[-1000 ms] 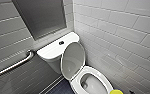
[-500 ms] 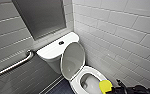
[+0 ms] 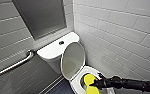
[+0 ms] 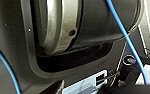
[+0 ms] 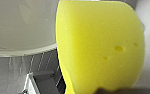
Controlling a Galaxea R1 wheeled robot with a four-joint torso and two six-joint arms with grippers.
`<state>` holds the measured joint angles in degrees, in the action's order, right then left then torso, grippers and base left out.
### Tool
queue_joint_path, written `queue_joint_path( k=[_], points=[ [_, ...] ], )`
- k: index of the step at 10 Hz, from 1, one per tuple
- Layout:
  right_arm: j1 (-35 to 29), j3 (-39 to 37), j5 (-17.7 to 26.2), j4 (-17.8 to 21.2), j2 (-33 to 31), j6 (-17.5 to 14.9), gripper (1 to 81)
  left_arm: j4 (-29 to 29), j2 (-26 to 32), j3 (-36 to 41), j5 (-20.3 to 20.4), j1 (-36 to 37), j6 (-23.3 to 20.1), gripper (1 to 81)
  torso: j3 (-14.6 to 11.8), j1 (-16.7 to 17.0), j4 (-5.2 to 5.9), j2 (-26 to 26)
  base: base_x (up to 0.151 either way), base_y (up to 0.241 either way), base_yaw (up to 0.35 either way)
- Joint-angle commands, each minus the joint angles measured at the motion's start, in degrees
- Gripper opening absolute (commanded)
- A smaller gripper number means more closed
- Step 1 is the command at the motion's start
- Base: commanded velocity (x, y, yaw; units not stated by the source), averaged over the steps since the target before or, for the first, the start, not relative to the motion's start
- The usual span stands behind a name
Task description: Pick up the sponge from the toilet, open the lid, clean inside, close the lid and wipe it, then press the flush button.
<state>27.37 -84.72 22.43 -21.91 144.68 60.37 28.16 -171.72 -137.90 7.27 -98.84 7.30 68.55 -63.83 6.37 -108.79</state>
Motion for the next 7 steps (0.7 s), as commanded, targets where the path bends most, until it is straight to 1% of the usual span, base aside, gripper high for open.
queue_joint_path(
  k=[1,2,3,4,5,6,7],
  points=[
    [-7.4,-13.8,1.1,0.5,14.3,0.6,1.0,0.5,-0.1,1.1,-4.1,-2.4,-0.4,81.1,0.0,0.0,0.0,0.0,0.0,0.0,0.0],
    [-7.9,-18.5,0.8,0.6,18.7,0.7,1.0,0.4,0.0,1.1,-4.1,-2.4,-0.4,81.1,0.0,0.0,0.0,0.0,0.0,0.0,0.0],
    [-7.8,-20.5,-0.3,0.6,20.7,2.7,1.0,0.3,0.1,1.1,-4.1,-2.4,-0.3,81.1,0.0,0.0,0.0,0.0,0.0,0.0,0.0],
    [-7.1,-21.7,-4.9,0.6,20.9,7.2,1.0,0.3,0.2,1.1,-4.1,-2.4,-0.3,81.1,0.0,0.0,0.0,0.0,0.0,0.0,0.0],
    [-5.9,-24.1,-11.2,0.4,20.9,13.9,1.0,0.3,0.2,1.1,-4.1,-2.4,-0.3,81.1,0.0,0.0,0.0,0.0,0.0,0.0,0.0],
    [-5.5,-25.7,-12.9,0.4,21.6,15.0,1.0,0.3,0.2,1.1,-4.1,-2.4,-0.3,81.1,0.0,0.0,0.0,0.0,0.0,0.0,0.0],
    [-4.6,-25.5,-13.0,0.1,22.0,14.9,1.0,0.3,0.2,1.1,-4.1,-2.4,-0.3,81.1,0.0,0.0,0.0,0.0,0.0,0.0,0.0]
  ],
)
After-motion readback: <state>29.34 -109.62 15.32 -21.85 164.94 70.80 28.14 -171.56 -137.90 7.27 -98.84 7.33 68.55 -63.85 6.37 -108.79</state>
